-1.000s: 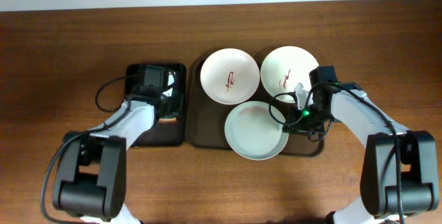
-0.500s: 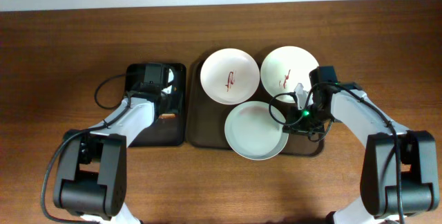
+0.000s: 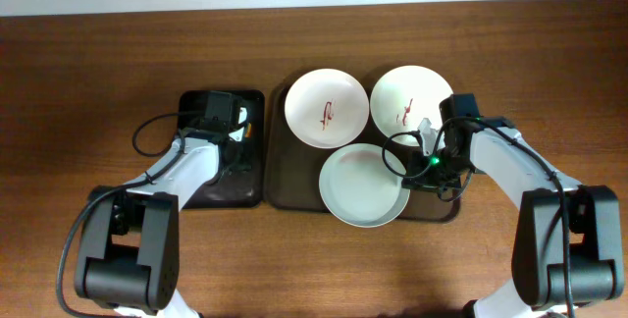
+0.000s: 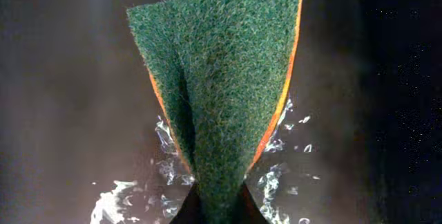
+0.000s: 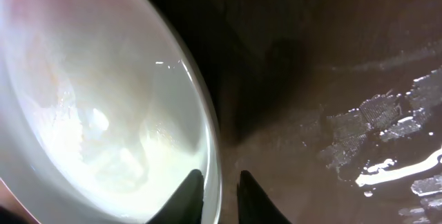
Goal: Clean dirty plates on tray and stack at the side
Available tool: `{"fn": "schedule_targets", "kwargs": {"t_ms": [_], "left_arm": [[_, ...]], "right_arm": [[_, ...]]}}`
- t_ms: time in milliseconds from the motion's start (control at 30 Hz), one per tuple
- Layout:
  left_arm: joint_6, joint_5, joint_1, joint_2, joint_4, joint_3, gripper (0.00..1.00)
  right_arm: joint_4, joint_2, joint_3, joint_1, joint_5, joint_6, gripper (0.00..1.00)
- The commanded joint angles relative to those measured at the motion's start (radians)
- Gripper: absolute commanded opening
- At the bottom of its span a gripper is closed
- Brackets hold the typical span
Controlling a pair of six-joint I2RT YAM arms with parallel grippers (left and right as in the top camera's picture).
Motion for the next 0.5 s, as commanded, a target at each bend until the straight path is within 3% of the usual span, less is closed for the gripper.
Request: {"fn": "schedule_targets", "kwargs": {"t_ms": [0,67,267,367,467], "left_arm": [[0.002,-0.016,0.002,-0.040,-0.004,0.003,0.03],[0.001,-0.015,0.002,-0.067,-0.018,0.003,0.47],[-0.022,-0.003,0.002,-0.149,-0.066,0.003,0.54],[-0.048,0.040,0.002,-0.179,-0.084,0.003,0.63],[-0.048,0.093,0.002,-0.178,-0.090,0.003,0.64]], "right_arm": [[0.005,0.007,-0.001,0.006,-0.005,0.002,0.07],[0.012,0.007,0.000,0.006,-0.005,0.002,0.04],[0.016,0.004,0.014,0.006,-0.005,0.002,0.04],[0.001,-0.023,0.037,0.006,-0.003,-0.002,0.04],[-0.032,-0.081,0.059,0.013,0.087,-0.002,0.04]]}}
